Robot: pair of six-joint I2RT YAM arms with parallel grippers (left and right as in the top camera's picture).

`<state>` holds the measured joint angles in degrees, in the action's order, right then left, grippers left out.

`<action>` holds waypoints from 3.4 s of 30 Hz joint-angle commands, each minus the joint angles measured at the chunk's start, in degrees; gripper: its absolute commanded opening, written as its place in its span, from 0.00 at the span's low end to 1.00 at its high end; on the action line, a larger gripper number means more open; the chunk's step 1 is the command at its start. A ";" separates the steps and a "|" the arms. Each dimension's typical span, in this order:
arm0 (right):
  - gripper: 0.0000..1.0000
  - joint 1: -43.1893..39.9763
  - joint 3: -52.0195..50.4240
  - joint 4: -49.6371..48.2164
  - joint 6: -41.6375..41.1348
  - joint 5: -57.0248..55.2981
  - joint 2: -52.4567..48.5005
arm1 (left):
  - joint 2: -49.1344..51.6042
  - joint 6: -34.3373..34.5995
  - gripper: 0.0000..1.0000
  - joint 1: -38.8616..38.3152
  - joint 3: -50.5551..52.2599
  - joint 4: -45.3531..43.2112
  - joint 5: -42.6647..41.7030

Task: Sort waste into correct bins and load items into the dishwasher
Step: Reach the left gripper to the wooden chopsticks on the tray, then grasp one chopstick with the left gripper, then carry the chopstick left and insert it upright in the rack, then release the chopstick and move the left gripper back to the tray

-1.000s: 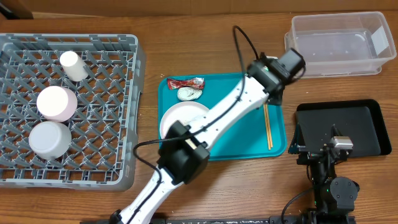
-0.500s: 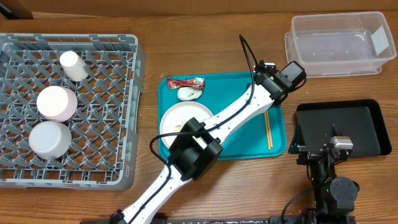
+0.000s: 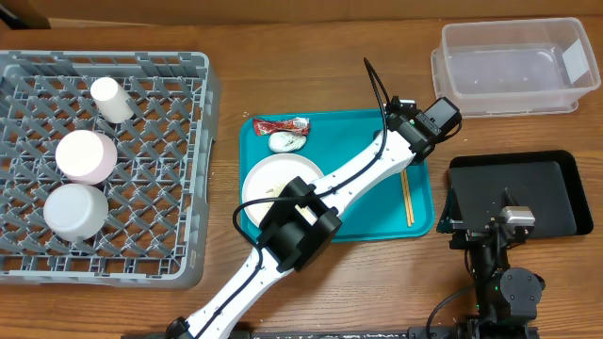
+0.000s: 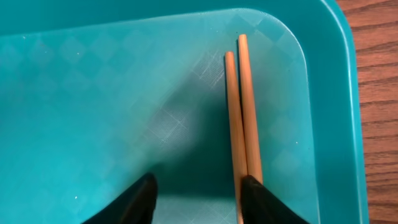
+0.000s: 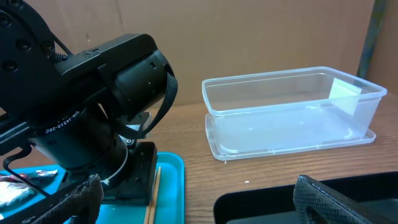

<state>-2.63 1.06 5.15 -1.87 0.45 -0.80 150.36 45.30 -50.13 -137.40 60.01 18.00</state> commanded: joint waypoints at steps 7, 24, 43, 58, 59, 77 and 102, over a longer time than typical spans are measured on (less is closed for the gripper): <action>1.00 -0.28 -0.61 -0.35 0.20 -0.39 0.63 | 1.25 1.75 0.44 -0.17 0.59 -0.13 -1.60; 1.00 -0.28 -0.61 -0.33 0.20 -0.39 0.63 | 1.03 2.78 0.04 0.11 3.89 -1.07 -5.09; 1.00 -0.28 -0.61 -0.33 0.20 -0.39 0.63 | -18.71 -27.61 0.04 20.74 -14.38 34.10 -3.82; 1.00 -0.28 -0.61 -0.33 0.20 -0.39 0.63 | -15.76 -47.84 0.04 52.35 -13.75 32.57 -21.38; 1.00 -0.28 -0.61 -0.33 0.20 -0.39 0.63 | -15.32 -49.94 0.04 53.64 -13.70 32.94 -24.55; 1.00 -0.28 -0.61 -0.35 0.20 -0.39 0.63 | -14.60 -56.28 0.04 57.70 -13.64 31.01 -30.84; 1.00 -0.28 -0.61 -0.35 0.20 -0.39 0.63 | -7.21 -45.03 0.04 57.68 -13.40 30.34 -25.24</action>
<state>-2.63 1.06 5.13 -1.87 0.47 -0.80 142.69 -1.34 7.88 -151.11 90.48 -7.66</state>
